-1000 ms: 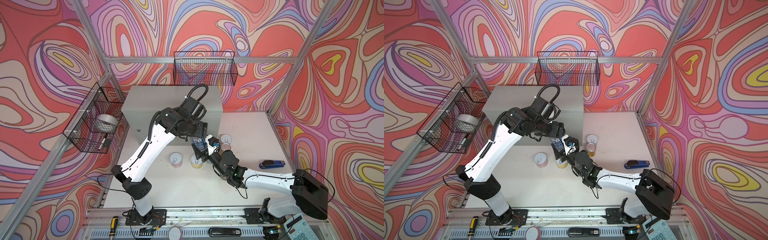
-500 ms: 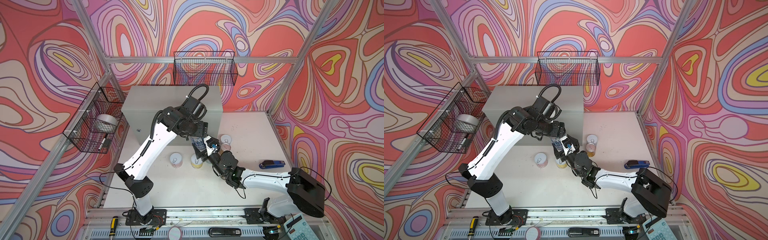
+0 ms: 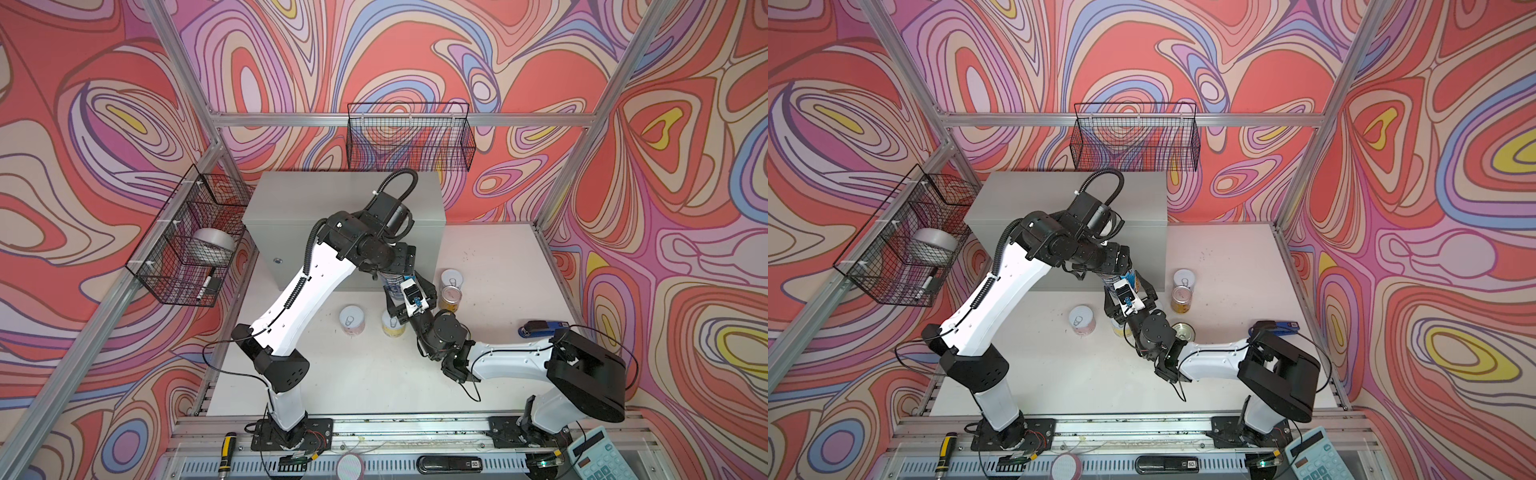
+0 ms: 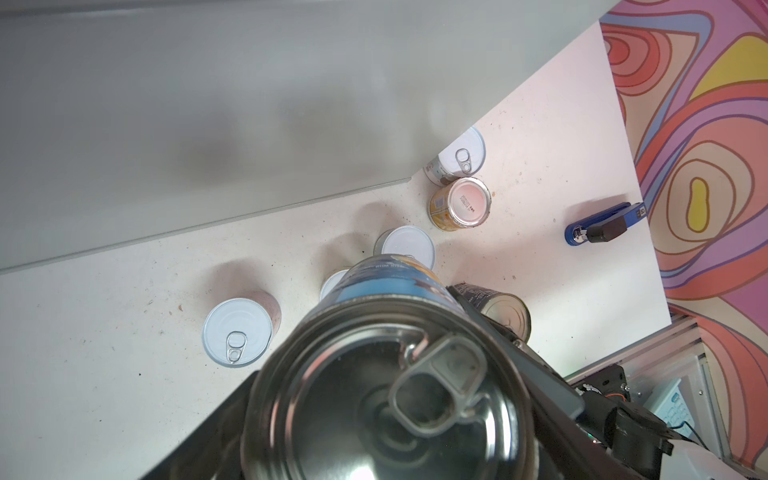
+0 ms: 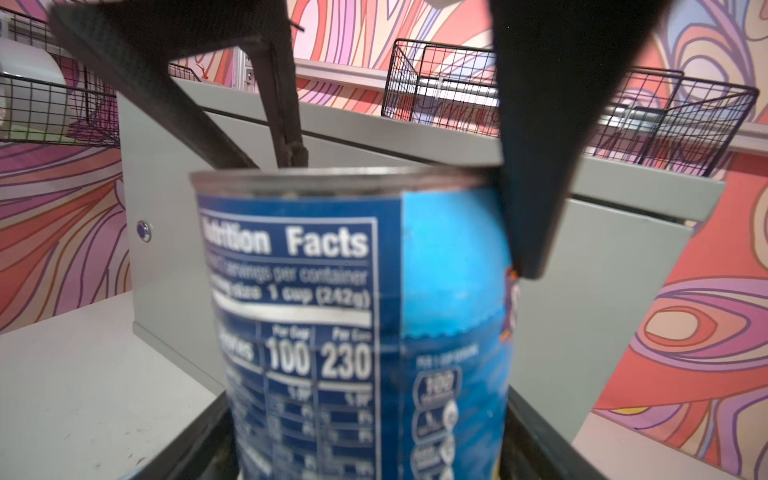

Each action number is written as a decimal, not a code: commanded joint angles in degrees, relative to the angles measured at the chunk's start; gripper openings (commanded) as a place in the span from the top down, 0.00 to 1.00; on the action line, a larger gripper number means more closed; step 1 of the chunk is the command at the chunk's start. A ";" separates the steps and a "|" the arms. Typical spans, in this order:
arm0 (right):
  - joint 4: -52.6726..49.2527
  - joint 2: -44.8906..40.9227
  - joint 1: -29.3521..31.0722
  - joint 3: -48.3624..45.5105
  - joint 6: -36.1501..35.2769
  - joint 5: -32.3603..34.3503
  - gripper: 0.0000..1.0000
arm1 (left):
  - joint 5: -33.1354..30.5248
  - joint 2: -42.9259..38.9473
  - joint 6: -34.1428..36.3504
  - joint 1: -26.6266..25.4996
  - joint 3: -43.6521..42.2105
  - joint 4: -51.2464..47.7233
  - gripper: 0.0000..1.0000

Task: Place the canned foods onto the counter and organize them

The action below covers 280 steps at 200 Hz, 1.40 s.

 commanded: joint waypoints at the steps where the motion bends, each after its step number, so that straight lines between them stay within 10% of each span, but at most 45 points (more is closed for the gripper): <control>1: 2.41 1.18 0.18 1.61 -3.93 5.38 0.25 | 7.60 -1.67 -9.19 -0.80 0.00 5.60 0.74; 130: 6.42 3.65 0.94 3.56 -8.46 12.50 0.27 | 10.20 -3.11 -10.76 -0.80 -5.01 10.39 0.73; 181: 7.28 3.11 0.90 2.90 -8.06 12.81 0.28 | 9.62 -3.98 -10.52 -0.80 -6.10 11.79 0.34; 195: 7.98 3.02 0.90 2.68 -8.07 12.98 0.28 | 8.81 -4.62 -10.65 -0.80 -6.97 12.50 0.01; 280: 10.74 2.72 0.91 1.48 -8.83 12.84 0.28 | 1.04 -7.08 -10.13 0.43 -7.24 12.61 0.00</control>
